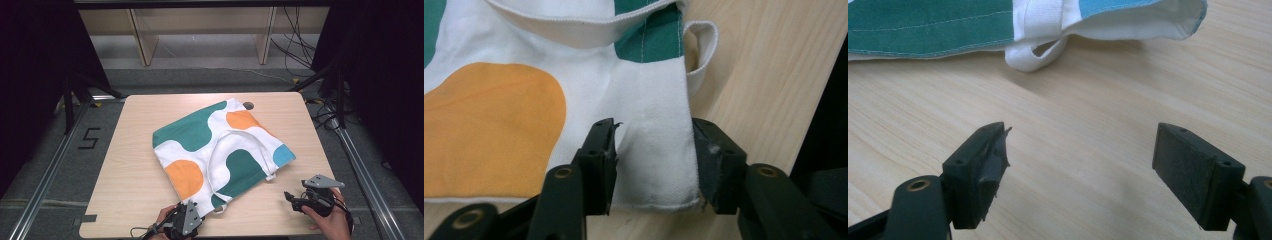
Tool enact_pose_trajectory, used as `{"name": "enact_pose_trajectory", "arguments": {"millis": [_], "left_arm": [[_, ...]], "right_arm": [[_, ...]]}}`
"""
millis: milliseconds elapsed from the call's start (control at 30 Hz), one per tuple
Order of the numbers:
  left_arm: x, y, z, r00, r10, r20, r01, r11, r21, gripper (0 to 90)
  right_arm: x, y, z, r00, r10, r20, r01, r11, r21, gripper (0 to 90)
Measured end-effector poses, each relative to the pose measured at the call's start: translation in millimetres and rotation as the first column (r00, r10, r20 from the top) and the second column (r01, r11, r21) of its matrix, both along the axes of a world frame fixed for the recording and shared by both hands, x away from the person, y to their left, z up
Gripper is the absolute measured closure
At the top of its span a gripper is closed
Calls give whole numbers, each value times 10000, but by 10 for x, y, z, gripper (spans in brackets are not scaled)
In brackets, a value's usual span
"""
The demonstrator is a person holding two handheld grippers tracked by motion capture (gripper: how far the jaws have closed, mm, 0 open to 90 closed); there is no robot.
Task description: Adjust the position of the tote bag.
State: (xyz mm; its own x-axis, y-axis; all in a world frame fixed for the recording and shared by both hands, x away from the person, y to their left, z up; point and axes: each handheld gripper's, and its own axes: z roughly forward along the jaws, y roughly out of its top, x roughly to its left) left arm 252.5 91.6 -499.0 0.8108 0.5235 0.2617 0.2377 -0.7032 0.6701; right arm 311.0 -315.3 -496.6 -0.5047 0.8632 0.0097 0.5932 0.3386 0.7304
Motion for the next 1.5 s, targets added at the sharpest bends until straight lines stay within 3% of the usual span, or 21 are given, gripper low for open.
{"name": "enact_pose_trajectory", "arguments": {"millis": [133, 200, 267, 300, 367, 400, 433, 500, 533, 700, 800, 833, 967, 1000, 1033, 1067, 1100, 1200, 1233, 1333, 1500], "left_arm": [[1, 70, 73, 9991, -39, 425, 43, 9999, -105, 785], [16, 146, 123, 9971, 198, 729, -194, 9998, -60, 832], [61, 294, 149, 9960, 581, 686, -579, 9983, -38, 846], [70, 323, 130, 9934, 910, 702, -877, 9949, -493, 847], [84, 384, 155, 9932, 927, 702, -912, 9955, -245, 847], [105, 455, 162, 9916, 1101, 676, -1072, 9932, -458, 848], [105, 455, 162, 9916, 1101, 676, -1072, 9932, -458, 848], [141, 563, 169, 9884, 1325, 748, -1296, 9907, -427, 851], [141, 563, 169, 9884, 1325, 748, -1296, 9907, -427, 852], [214, 724, 176, 9792, 1896, 717, -1849, 9805, -671, 852], [239, 756, 174, 9784, 1937, 729, -1884, 9794, -728, 852], [239, 770, 175, 9754, 2075, 741, -2025, 9768, -702, 851], [251, 774, 157, 9750, 2118, 665, -2070, 9756, -726, 850], [254, 777, 149, 9750, 2132, 634, -2080, 9749, -790, 849], [257, 794, 152, 9732, 2203, 658, -2158, 9740, -686, 844], [257, 794, 152, 9732, 2203, 658, -2158, 9740, -686, 840], [265, 807, 144, 9718, 2260, 669, -2215, 9728, -678, 838], [273, 817, 140, 9695, 2376, 607, -2336, 9701, -659, 829], [283, 829, 139, 9681, 2422, 637, -2381, 9690, -653, 825], [294, 843, 134, 9679, 2430, 645, -2388, 9688, -658, 822], [323, 878, 130, 9654, 2527, 652, -2491, 9667, -579, 821]], "right_arm": [[-25, 28, 13, 9994, -318, -167, 321, 9993, 167, 230], [-11, 2, 21, 9999, -109, 59, 109, 9999, -106, 232], [-47, 39, 31, 9982, -420, -418, 432, 9987, 267, 234], [-12, 4, 24, 10000, -17, -17, 17, 10000, 24, 234], [5, -12, 14, 9991, 239, 354, -233, 9995, -192, 233], [-33, 33, 26, 9999, -30, -116, 35, 9992, 408, 223], [-11, 14, 27, 9994, 290, 193, -294, 9994, 168, 222], [-36, 65, 30, 10000, 70, -38, -69, 9992, 402, 220], [-6, 53, 34, 9991, 406, 137, -410, 9987, 308, 217], [61, 137, 81, 9959, 256, 867, -249, 9996, -91, 222], [136, 168, 91, 9948, 488, 891, -459, 9983, -349, 271], [214, 208, 86, 9895, 961, 1079, -877, 9929, -803, 324], [306, 327, 114, 9798, 1410, 1415, -1234, 9843, -1261, 416], [344, 378, 118, 9747, 1695, 1456, -1458, 9762, -1605, 463], [423, 491, 110, 9598, 2351, 1535, -1887, 9449, -2675, 488], [423, 491, 110, 9598, 2351, 1535, -1887, 9449, -2675, 488], [487, 581, 133, 9495, 2500, 1897, -1820, 9311, -3162, 541], [558, 648, 144, 9507, 2419, 1940, -1679, 9276, -3337, 612], [614, 674, 117, 9515, 2400, 1924, -1591, 9194, -3598, 713], [630, 660, 119, 9511, 2411, 1931, -1624, 9221, -3511, 767], [283, 548, 251, 9461, 2559, 1984, -1858, 9308, -3149, 842]]}}
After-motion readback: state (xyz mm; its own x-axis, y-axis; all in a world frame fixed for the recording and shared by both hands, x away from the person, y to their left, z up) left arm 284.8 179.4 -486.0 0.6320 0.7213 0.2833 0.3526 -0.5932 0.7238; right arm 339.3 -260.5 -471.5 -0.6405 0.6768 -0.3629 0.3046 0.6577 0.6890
